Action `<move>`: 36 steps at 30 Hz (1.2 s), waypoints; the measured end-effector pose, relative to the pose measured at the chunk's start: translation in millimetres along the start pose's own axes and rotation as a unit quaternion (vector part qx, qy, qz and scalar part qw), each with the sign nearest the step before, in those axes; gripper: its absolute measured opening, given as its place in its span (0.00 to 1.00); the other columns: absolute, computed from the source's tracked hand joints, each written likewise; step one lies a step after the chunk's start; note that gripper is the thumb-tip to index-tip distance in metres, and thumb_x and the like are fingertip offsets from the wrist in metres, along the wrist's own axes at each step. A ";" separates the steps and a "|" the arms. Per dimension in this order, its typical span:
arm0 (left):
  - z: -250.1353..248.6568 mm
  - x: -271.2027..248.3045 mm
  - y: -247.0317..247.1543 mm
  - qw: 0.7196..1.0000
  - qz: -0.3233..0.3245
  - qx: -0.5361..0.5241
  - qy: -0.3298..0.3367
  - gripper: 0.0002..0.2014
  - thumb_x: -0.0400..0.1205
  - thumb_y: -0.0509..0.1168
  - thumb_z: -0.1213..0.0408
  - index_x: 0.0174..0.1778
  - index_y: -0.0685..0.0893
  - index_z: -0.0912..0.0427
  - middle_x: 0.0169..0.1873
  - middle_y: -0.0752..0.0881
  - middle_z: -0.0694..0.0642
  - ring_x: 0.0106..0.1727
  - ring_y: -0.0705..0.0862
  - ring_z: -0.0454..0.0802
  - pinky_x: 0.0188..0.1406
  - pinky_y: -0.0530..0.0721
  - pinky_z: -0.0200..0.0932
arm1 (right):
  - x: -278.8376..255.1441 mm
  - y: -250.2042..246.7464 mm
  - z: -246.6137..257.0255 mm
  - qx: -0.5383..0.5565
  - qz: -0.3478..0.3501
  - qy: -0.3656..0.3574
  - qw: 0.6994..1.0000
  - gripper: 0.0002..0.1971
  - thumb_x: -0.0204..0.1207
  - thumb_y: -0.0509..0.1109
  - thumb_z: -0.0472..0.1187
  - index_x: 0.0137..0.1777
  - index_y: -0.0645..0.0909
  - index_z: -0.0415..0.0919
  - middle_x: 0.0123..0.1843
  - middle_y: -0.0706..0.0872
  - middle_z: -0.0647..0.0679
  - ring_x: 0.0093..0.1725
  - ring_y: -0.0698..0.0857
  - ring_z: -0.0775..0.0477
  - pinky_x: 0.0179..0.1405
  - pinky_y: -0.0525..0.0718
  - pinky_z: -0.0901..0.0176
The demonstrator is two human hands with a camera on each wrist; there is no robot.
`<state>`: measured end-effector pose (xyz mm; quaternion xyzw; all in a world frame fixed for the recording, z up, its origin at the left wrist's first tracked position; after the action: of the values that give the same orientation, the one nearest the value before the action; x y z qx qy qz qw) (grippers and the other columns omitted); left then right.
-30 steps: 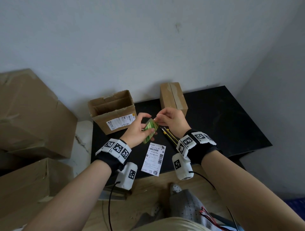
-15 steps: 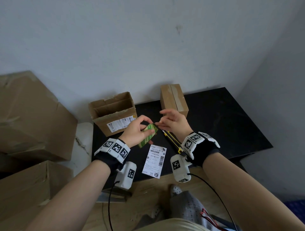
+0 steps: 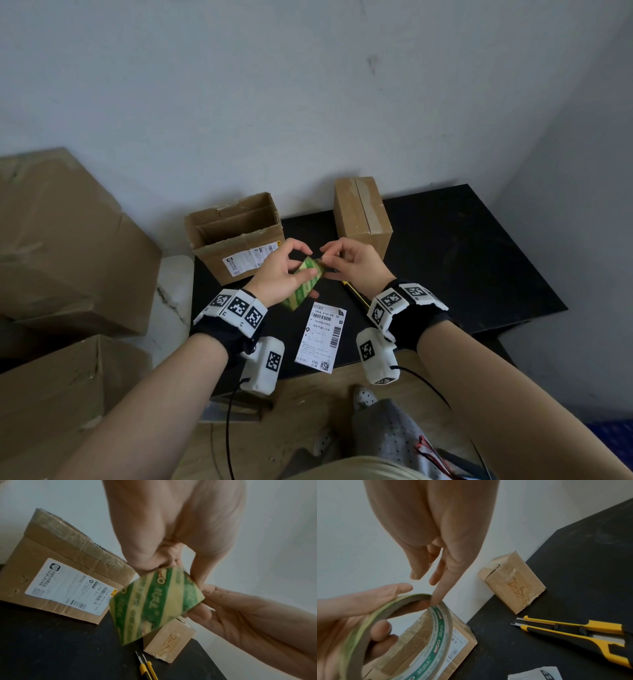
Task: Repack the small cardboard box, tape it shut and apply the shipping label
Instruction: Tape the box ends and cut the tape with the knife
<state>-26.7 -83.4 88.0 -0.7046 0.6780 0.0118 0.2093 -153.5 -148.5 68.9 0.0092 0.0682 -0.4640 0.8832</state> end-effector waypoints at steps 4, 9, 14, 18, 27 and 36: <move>-0.8 0.8 -1.7 1.000 -0.011 -0.018 0.010 0.08 0.80 0.67 0.69 0.53 0.78 0.58 0.49 0.86 0.63 0.42 0.90 0.59 0.42 0.89 0.61 | -3.8 3.2 -0.5 0.096 0.030 0.012 0.995 0.05 0.80 0.63 0.31 0.44 0.75 0.38 0.55 0.87 0.44 0.56 0.87 0.44 0.54 0.88 0.50; -5.9 -0.7 8.8 0.998 0.047 0.026 0.017 0.21 0.76 0.71 0.69 0.63 0.77 0.53 0.53 0.87 0.55 0.51 0.88 0.52 0.52 0.87 0.58 | -5.4 -8.7 -3.5 0.197 -0.037 0.039 0.979 0.03 0.83 0.60 0.31 0.48 0.73 0.36 0.50 0.88 0.35 0.47 0.90 0.41 0.43 0.89 0.55; -9.2 2.1 6.4 1.000 0.023 -0.002 0.004 0.21 0.80 0.67 0.68 0.66 0.69 0.50 0.47 0.88 0.64 0.38 0.90 0.61 0.41 0.89 0.53 | -6.2 -11.4 -12.9 0.233 -0.045 0.063 0.970 0.03 0.83 0.60 0.33 0.47 0.72 0.38 0.49 0.89 0.39 0.49 0.90 0.39 0.48 0.89 0.47; -7.2 2.3 5.9 1.000 0.022 0.008 0.004 0.15 0.81 0.65 0.67 0.62 0.72 0.53 0.47 0.88 0.64 0.39 0.90 0.61 0.42 0.89 0.56 | -5.3 -11.0 -15.3 0.247 -0.045 0.079 0.965 0.05 0.84 0.59 0.33 0.46 0.71 0.39 0.41 0.88 0.41 0.46 0.89 0.39 0.51 0.88 0.40; -3.8 8.5 8.1 0.998 0.031 0.060 0.003 0.11 0.78 0.69 0.68 0.52 0.78 0.51 0.46 0.89 0.59 0.36 0.91 0.54 0.45 0.89 0.54 | -4.3 -10.5 -11.4 0.136 -0.047 0.057 0.988 0.21 0.72 0.71 0.25 0.62 0.70 0.36 0.40 0.82 0.42 0.46 0.85 0.43 0.56 0.86 0.44; -4.5 11.4 8.2 0.998 0.023 0.061 -0.008 0.21 0.76 0.71 0.69 0.60 0.72 0.52 0.42 0.90 0.58 0.37 0.91 0.53 0.43 0.89 0.51 | 1.3 -17.6 -13.4 -0.111 -0.045 -0.024 0.992 0.16 0.74 0.73 0.33 0.62 0.82 0.41 0.39 0.86 0.49 0.43 0.87 0.50 0.53 0.86 0.54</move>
<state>-34.8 -95.5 86.4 -0.6742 0.6921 -0.0194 0.2572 -168.7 -158.5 56.2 -0.1033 0.0986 -0.4928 0.8583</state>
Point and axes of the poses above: each hand's wrist, its own x-axis towards the middle knuckle, its own y-axis out of the palm, z = x × y, the point moved 6 cm from there along x, towards the middle knuckle
